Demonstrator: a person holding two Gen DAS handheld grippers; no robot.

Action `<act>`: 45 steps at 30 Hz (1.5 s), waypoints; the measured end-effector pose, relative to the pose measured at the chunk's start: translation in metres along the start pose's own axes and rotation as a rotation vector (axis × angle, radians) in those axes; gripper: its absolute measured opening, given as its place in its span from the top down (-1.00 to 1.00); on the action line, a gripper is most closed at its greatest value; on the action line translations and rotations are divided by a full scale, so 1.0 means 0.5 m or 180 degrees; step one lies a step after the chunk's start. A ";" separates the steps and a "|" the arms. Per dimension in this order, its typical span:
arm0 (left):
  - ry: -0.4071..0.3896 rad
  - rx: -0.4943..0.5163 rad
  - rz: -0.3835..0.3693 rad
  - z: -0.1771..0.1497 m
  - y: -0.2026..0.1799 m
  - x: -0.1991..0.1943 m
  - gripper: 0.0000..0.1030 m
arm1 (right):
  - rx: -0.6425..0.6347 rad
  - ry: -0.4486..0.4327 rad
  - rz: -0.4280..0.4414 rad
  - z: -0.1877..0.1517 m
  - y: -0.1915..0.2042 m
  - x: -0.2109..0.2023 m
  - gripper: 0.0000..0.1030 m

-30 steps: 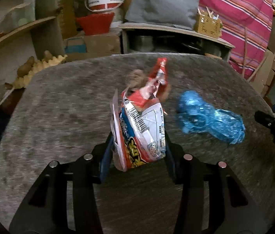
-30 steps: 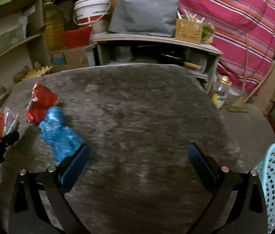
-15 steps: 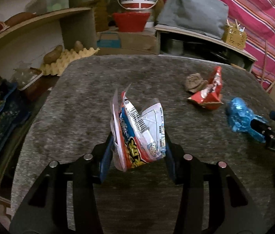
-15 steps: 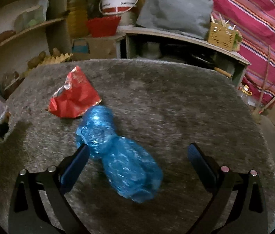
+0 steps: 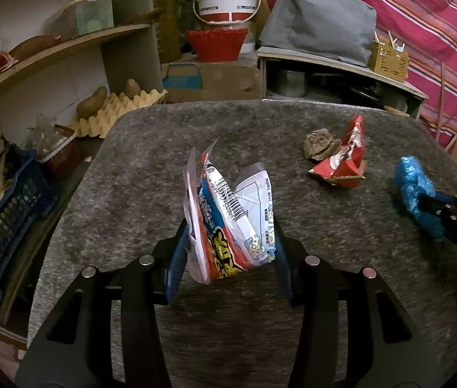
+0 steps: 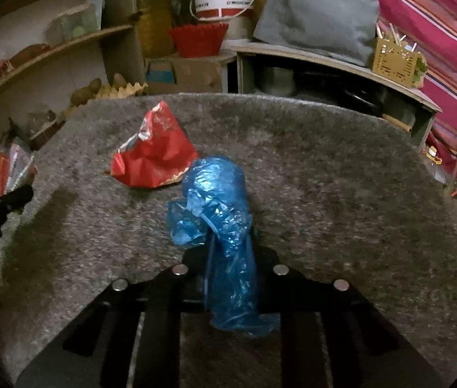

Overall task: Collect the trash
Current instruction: 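Carry the snack bag and blue plastic bag toward the blue basket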

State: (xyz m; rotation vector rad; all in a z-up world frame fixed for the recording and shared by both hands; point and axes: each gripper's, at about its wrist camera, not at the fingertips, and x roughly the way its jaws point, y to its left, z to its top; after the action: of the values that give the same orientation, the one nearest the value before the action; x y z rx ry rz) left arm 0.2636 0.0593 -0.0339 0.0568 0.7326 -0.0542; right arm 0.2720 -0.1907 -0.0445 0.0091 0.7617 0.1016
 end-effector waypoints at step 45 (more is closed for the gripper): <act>-0.0526 0.1000 -0.1102 -0.017 -0.717 -0.201 0.11 | 0.1264 -0.0507 -0.1080 -0.213 -0.635 -0.398 0.65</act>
State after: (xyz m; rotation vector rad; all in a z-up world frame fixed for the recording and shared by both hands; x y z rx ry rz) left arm 0.1586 -0.2944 0.0154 0.2225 0.5571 -0.4996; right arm 0.0837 -0.5287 0.0010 0.2616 0.6050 -0.3705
